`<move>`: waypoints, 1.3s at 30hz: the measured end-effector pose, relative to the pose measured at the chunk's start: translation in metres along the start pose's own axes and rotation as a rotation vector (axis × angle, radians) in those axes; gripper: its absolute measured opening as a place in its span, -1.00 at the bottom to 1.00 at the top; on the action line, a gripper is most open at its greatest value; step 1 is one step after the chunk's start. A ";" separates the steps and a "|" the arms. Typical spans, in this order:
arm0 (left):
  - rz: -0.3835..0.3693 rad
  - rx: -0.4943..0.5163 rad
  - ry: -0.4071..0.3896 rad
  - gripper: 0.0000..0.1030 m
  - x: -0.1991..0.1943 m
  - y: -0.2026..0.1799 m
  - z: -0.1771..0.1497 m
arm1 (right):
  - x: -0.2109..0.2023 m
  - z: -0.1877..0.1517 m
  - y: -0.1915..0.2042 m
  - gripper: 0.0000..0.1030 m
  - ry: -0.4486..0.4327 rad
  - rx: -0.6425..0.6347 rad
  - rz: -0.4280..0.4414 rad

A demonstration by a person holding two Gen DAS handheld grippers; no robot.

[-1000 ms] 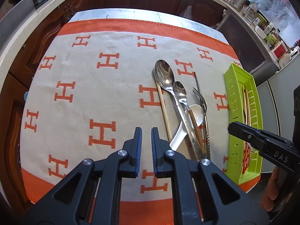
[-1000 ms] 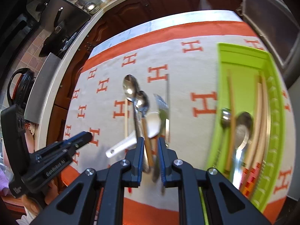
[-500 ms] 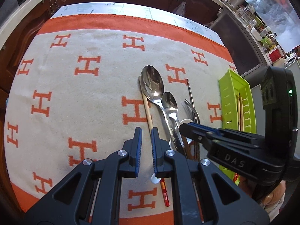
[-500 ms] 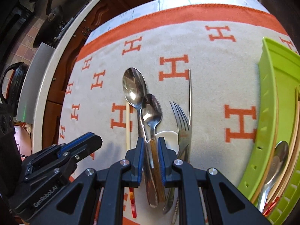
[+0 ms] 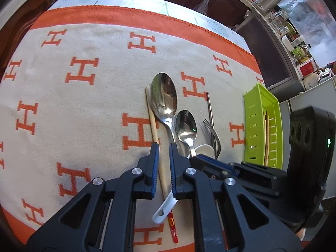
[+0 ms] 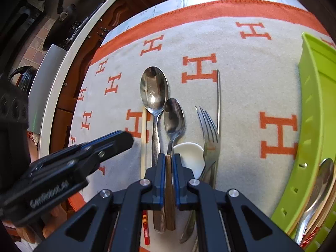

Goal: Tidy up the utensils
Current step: 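Grasp a large steel spoon with the left tool while the right tool grasps a wooden-handled spoon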

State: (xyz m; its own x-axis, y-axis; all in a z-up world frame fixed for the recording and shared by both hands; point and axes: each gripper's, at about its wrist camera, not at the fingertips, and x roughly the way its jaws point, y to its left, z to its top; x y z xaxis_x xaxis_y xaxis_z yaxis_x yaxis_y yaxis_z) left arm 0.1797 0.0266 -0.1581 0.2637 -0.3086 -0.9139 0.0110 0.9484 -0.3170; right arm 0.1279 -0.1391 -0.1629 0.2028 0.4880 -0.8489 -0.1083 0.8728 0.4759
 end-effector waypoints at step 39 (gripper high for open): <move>0.018 0.041 0.068 -0.86 0.050 -0.035 0.005 | -0.064 -0.029 -0.042 -0.87 -0.145 0.102 0.079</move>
State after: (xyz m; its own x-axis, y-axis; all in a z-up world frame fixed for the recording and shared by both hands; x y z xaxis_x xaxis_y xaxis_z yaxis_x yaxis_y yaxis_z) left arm 0.1971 -0.0214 -0.1913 0.1985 -0.2940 -0.9350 0.0462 0.9557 -0.2907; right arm 0.0916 -0.2069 -0.1355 0.3365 0.5425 -0.7697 -0.0318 0.8234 0.5665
